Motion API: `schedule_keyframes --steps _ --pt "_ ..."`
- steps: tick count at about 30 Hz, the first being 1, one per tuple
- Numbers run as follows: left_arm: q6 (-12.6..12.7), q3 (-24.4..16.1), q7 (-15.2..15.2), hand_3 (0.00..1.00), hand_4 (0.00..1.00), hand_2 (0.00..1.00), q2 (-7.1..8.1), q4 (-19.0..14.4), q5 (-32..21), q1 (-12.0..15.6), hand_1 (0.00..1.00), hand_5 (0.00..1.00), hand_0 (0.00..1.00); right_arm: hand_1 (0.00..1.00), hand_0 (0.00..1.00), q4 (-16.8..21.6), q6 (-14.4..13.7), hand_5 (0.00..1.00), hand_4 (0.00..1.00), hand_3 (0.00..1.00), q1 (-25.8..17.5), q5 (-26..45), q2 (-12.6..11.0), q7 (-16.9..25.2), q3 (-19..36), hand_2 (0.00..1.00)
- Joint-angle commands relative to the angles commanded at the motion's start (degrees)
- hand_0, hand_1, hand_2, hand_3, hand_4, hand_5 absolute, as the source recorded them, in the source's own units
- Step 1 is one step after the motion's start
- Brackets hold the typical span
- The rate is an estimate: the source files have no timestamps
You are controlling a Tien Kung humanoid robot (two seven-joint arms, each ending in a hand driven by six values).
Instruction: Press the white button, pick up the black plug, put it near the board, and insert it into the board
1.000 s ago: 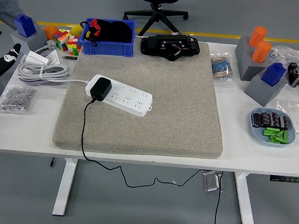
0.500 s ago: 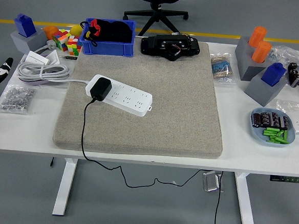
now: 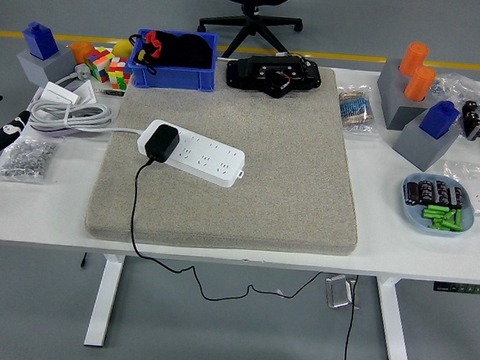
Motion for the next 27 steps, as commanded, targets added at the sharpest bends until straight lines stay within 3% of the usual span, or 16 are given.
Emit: schedule_keyframes --steps 7,27 --pt "-1.6 0.2 0.3 0.780 0.818 0.863 0.53 -0.3 -0.2 -0.4 0.932 0.592 0.961 0.676 0.772 -0.5 0.1 0.425 0.663 0.611 0.7 -0.2 -0.2 -0.1 0.3 0.653" --pt "-0.8 2.1 -0.4 0.765 0.803 0.852 0.98 -0.3 -0.6 -1.5 0.925 0.547 0.950 0.679 0.780 -1.0 0.1 0.439 0.671 0.612 3.0 0.6 -1.1 -0.1 -3.6 0.657"
